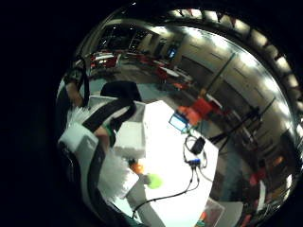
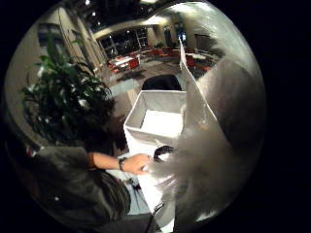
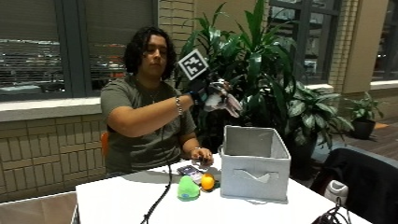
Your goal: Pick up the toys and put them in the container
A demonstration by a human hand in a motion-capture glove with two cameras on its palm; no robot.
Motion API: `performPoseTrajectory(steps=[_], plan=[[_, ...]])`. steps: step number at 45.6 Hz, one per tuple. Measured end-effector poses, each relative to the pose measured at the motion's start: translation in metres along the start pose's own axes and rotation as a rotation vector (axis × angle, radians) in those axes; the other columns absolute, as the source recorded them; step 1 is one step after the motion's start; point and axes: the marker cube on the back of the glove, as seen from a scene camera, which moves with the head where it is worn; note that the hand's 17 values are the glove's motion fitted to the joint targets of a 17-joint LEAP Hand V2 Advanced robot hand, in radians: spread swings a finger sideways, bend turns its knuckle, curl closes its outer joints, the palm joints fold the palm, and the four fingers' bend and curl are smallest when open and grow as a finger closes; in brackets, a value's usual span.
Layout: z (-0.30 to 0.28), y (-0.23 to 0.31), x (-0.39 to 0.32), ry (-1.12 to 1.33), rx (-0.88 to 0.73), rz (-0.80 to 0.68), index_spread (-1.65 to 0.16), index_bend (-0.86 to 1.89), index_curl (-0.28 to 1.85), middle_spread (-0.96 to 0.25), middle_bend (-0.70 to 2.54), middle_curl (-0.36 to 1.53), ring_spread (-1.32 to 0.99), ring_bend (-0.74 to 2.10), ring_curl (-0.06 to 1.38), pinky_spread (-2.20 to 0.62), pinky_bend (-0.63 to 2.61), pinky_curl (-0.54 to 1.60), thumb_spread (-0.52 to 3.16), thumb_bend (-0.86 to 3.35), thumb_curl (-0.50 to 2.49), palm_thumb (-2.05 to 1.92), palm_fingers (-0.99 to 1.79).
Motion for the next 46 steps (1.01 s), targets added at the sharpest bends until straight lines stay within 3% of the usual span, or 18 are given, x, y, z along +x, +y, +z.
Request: performPoseTrajectory(steps=[4, 8, 9, 12, 15, 19, 22, 24, 30, 38, 46], plan=[[0.017, -0.037, -0.032, -0.179, -0.098, 0.061, -0.41, 0.3, 0.38, -0.43, 0.9, 0.65, -0.45, 1.14, 0.51, -0.39, 0.87, 0.39, 0.96, 0.09, 0.62, 0.56, 1.04], [0.053, -0.054, -0.019, -0.044, -0.311, 0.116, -0.4, 0.21, 0.39, -0.42, 0.84, 0.65, -0.43, 1.14, 0.52, -0.36, 0.89, 0.4, 1.07, 0.0, 0.57, 0.4, 0.87], [0.062, -0.053, -0.01, 0.005, -0.366, 0.115, -0.4, 0.23, 0.41, -0.42, 0.82, 0.65, -0.43, 1.08, 0.5, -0.35, 0.9, 0.41, 1.12, -0.05, 0.54, 0.32, 0.78], [0.068, -0.047, -0.001, -0.083, -0.454, 0.078, -0.37, 0.17, 0.44, -0.37, 0.56, 0.59, -0.39, 0.9, 0.5, -0.26, 1.03, 0.48, 1.11, -0.14, 0.45, 0.05, 0.11], [0.068, -0.031, 0.016, -0.081, -0.475, 0.07, -0.36, 0.1, 0.4, -0.32, 0.48, 0.55, -0.36, 0.82, 0.47, -0.18, 1.07, 0.47, 1.08, -0.12, 0.41, -0.07, -0.06], [0.065, 0.004, 0.047, -0.052, -0.484, 0.055, -0.35, 0.12, 0.35, -0.28, 0.42, 0.51, -0.35, 0.79, 0.39, -0.13, 1.06, 0.42, 1.06, -0.1, 0.37, -0.11, 0.0], [0.074, 0.037, 0.085, 0.187, -0.485, 0.206, -0.35, 0.13, 0.33, -0.27, 0.41, 0.49, -0.36, 0.85, 0.38, -0.13, 1.05, 0.39, 1.05, -0.09, 0.35, -0.1, 0.11], [0.076, 0.065, 0.1, 0.215, -0.471, 0.27, -0.36, 0.16, 0.33, -0.27, 0.4, 0.49, -0.37, 0.9, 0.38, -0.14, 1.03, 0.38, 1.07, -0.07, 0.34, -0.08, 0.19], [0.094, 0.15, 0.116, 0.105, -0.456, 0.422, -0.37, 0.23, 0.35, -0.29, 0.45, 0.5, -0.38, 0.95, 0.39, -0.18, 0.95, 0.35, 1.21, 0.0, 0.32, 0.0, 0.38], [0.147, 0.251, 0.128, 0.014, -0.609, 0.665, -0.37, 0.14, 0.35, -0.33, 0.45, 0.51, -0.4, 1.1, 0.44, -0.32, 1.04, 0.37, 1.34, 0.02, 0.31, 0.05, 0.71], [0.18, 0.279, 0.124, -0.105, -0.582, 0.707, -0.36, 0.1, 0.3, -0.33, 0.4, 0.52, -0.4, 1.21, 0.5, -0.37, 1.16, 0.45, 1.27, -0.03, 0.3, -0.01, 0.52]])
